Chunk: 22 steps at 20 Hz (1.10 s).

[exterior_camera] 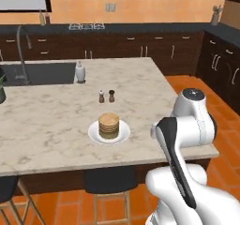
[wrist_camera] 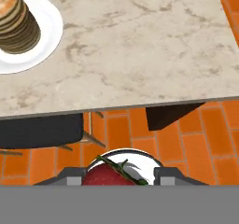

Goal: Take the strawberry from the fridge and place it on top of the pancake, located on the dining counter.

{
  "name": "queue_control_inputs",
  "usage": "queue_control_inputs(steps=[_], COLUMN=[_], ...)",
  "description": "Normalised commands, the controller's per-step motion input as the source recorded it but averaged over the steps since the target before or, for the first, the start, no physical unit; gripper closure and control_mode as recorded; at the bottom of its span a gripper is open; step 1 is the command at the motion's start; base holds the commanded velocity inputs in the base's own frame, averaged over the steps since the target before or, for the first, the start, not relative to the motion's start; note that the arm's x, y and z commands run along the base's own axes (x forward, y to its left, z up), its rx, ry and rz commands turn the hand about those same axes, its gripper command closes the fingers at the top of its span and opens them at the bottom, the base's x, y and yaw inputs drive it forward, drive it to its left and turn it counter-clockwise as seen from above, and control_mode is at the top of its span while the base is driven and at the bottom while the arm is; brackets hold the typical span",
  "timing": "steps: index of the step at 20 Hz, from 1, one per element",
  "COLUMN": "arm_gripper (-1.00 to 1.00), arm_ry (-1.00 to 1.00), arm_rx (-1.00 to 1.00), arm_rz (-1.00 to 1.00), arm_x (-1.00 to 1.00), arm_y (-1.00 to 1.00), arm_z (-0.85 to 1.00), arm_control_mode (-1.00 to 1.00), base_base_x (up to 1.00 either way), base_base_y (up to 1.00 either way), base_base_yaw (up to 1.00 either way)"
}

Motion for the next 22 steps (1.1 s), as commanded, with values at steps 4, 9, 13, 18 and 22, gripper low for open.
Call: queue_control_inputs(steps=[4, 9, 13, 18, 22], arm_gripper=[1.00, 1.00, 1.00, 1.00, 1.00], arm_ry=[0.00, 0.00, 0.00, 0.00, 0.00], arm_rx=[0.00, 0.00, 0.00, 0.00, 0.00], arm_rz=[0.00, 0.00, 0.00, 0.00, 0.00], arm_x=[0.00, 0.00, 0.00, 0.00, 0.00], arm_y=[0.00, 0.00, 0.00, 0.00, 0.00], arm_z=[0.00, 0.00, 0.00, 0.00, 0.00], arm_control_mode=[1.00, 1.00, 1.00, 1.00, 1.00], base_base_x=[0.00, -0.01, 0.17, 0.64, 0.69], base_base_y=[0.83, 0.94, 0.09, 0.00, 0.00], base_base_yaw=[-0.23, -0.06, -0.08, -0.01, 0.00])
